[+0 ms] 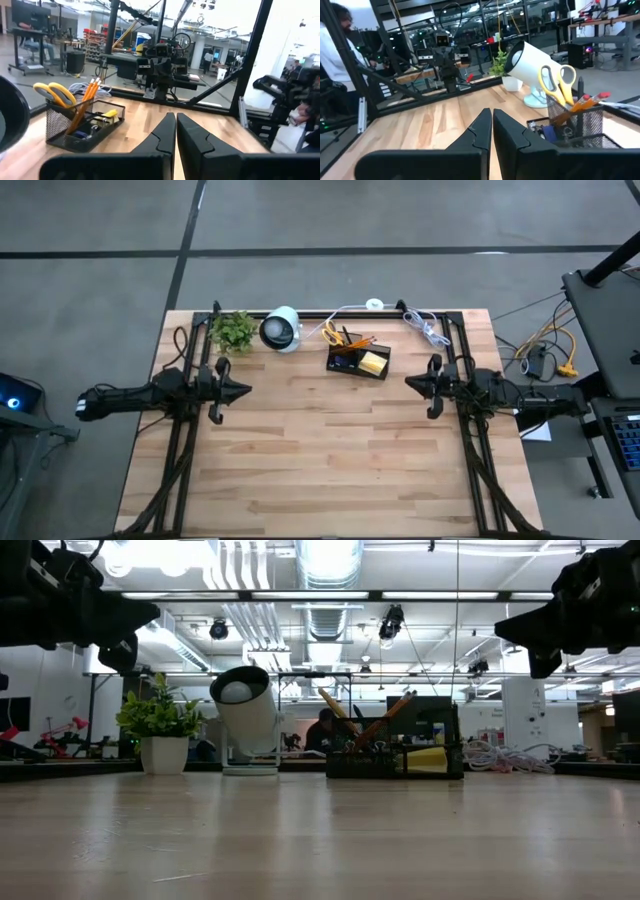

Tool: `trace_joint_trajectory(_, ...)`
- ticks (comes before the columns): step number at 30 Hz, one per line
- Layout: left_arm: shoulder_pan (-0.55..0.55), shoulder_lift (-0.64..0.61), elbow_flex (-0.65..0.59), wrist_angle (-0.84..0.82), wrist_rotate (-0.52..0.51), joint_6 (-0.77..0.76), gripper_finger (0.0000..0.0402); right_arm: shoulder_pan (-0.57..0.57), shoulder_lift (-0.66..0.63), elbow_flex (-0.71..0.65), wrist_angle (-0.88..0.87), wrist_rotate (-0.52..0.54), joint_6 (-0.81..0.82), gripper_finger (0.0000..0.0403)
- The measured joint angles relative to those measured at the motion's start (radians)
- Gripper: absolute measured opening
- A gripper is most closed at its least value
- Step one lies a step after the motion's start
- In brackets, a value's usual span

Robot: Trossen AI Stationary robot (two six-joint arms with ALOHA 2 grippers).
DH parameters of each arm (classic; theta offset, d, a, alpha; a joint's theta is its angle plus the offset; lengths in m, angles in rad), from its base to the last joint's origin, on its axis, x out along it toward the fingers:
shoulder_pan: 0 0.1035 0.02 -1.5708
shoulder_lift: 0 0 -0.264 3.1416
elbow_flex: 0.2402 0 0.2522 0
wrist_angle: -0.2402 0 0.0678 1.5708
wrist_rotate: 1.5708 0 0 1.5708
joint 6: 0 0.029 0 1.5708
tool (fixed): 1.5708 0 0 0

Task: Pick and place office supplies into organizer
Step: Return to Home Position

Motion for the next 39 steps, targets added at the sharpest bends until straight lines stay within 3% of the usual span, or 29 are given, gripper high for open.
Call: trace_joint_trajectory(39,0.000,0.093,-0.002,0.000,-0.001,-0.020,0.0000,0.000,0.003,0.000,-0.023,0.001,-0.015,0.0009)
